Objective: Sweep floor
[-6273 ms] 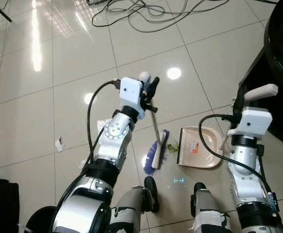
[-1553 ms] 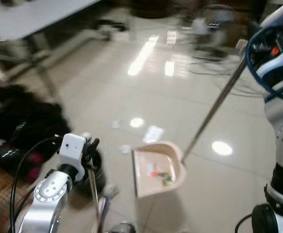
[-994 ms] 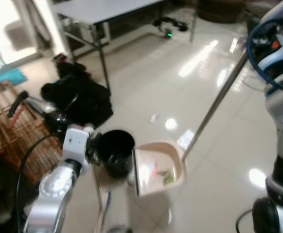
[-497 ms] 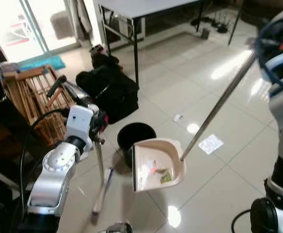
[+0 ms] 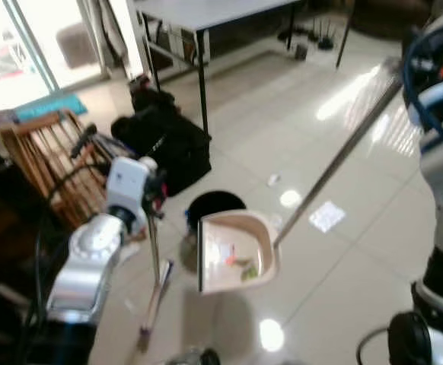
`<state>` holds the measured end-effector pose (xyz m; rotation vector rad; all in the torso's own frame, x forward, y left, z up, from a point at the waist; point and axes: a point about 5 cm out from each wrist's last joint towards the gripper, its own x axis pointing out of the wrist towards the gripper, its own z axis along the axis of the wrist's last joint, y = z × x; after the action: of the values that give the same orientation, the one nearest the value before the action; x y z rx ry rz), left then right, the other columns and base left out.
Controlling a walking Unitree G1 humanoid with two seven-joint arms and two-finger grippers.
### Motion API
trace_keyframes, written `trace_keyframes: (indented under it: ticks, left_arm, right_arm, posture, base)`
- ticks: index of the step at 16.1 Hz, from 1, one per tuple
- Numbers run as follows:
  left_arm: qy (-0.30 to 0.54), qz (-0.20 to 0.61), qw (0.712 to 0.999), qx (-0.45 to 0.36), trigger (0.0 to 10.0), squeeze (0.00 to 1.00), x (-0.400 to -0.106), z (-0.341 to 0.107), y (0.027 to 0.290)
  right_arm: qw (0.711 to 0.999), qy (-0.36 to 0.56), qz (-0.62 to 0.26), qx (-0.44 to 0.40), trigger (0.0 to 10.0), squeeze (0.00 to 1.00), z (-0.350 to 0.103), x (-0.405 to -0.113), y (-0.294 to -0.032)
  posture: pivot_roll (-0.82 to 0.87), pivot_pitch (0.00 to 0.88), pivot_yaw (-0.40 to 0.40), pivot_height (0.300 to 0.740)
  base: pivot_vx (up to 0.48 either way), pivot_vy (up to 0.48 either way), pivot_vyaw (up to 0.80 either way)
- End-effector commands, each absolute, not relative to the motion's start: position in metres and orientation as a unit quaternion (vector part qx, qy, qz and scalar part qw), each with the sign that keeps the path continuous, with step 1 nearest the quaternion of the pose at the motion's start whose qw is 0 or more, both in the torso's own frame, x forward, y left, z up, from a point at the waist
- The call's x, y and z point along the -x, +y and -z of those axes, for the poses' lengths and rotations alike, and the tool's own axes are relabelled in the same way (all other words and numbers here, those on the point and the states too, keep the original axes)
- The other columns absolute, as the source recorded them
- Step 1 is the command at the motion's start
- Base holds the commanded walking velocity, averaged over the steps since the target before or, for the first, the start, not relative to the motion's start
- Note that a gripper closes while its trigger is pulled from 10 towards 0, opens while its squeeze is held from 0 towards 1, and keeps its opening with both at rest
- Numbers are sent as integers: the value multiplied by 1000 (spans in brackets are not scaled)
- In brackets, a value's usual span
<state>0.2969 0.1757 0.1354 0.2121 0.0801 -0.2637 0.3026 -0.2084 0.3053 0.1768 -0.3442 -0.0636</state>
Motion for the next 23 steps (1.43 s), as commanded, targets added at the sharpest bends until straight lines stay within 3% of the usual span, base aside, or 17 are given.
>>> trace_keyframes:
  ticks: [1, 15, 17, 23]
  left_arm:
    - [23, 131, 984, -115, 10000, 0, -301, -146, 178]
    - [24, 141, 982, -123, 10000, 0, -304, -146, 178]
    - [24, 145, 981, -124, 10000, 0, -305, -145, 176]
    - [17, 159, 976, -150, 10000, 0, -304, -145, 170]
  right_arm:
    - [977, -192, 29, -89, 10000, 0, -314, -297, -207]
    - [976, -191, 39, -98, 10000, 0, -311, -294, -209]
    - [976, -190, 42, -100, 10000, 0, -310, -294, -210]
    - [976, -189, 44, -95, 10000, 0, -308, -292, -210]
  posture:
    - [-126, 50, 65, 740]
    - [-120, 37, 75, 740]
    - [-120, 33, 78, 740]
    - [-122, 23, 80, 740]
  base:
    - [0, 364, 0]
    - [0, 365, 0]
    - [0, 347, -644]
    - [0, -362, 0]
